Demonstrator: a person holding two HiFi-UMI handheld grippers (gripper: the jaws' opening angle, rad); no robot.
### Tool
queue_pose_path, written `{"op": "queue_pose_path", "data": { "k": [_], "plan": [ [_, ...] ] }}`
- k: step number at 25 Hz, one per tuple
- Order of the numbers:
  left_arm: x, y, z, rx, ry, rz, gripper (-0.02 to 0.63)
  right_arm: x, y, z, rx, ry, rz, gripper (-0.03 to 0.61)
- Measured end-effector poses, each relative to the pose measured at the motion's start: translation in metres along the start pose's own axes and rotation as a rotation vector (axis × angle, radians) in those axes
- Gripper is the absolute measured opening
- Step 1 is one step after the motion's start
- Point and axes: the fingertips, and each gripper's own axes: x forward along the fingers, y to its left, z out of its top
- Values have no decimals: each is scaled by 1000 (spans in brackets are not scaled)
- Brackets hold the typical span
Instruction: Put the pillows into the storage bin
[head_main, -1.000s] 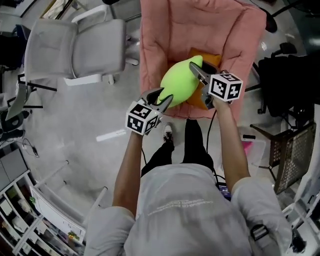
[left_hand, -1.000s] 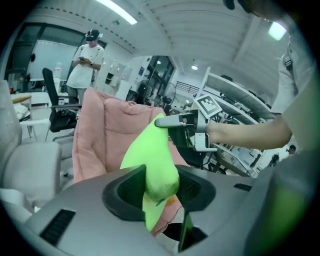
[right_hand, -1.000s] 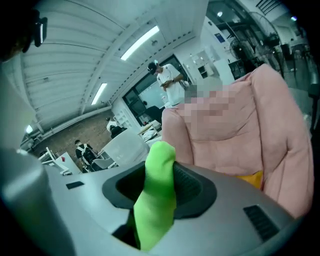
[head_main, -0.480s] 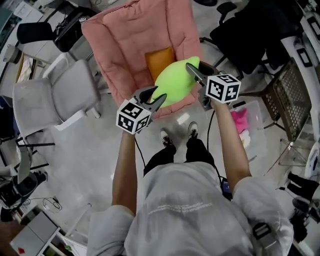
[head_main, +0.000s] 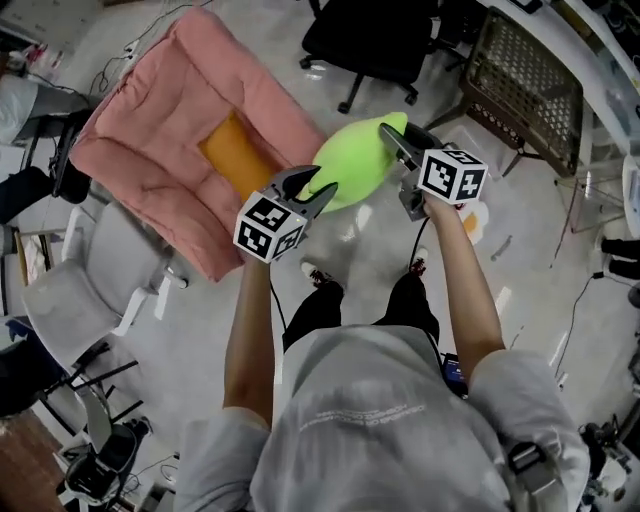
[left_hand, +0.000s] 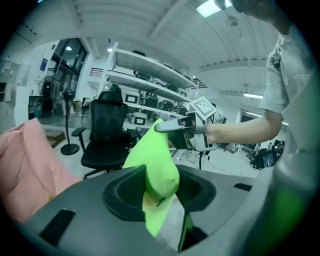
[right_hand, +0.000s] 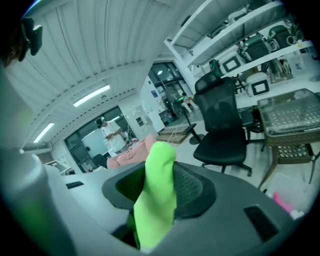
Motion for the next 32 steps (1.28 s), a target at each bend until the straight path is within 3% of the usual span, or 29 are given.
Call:
{"op": "queue_pose_path", "data": {
  "k": [10,19,25,32],
  "plan": [
    [206,-177,16,87,151,-355,164,-231,-205,-28,227,-178,-301,166],
    [378,-320,-33,119,336,-645,164,-404,-367,-122,450,-276,-558,166],
    [461,-361,-86,138,457,-729,164,-448,-445,-191,569,-281,-650,167],
    [544,-372,-149,116,592,-782,163,-458,-526,-266,714,-278,-730,172]
  ]
}}
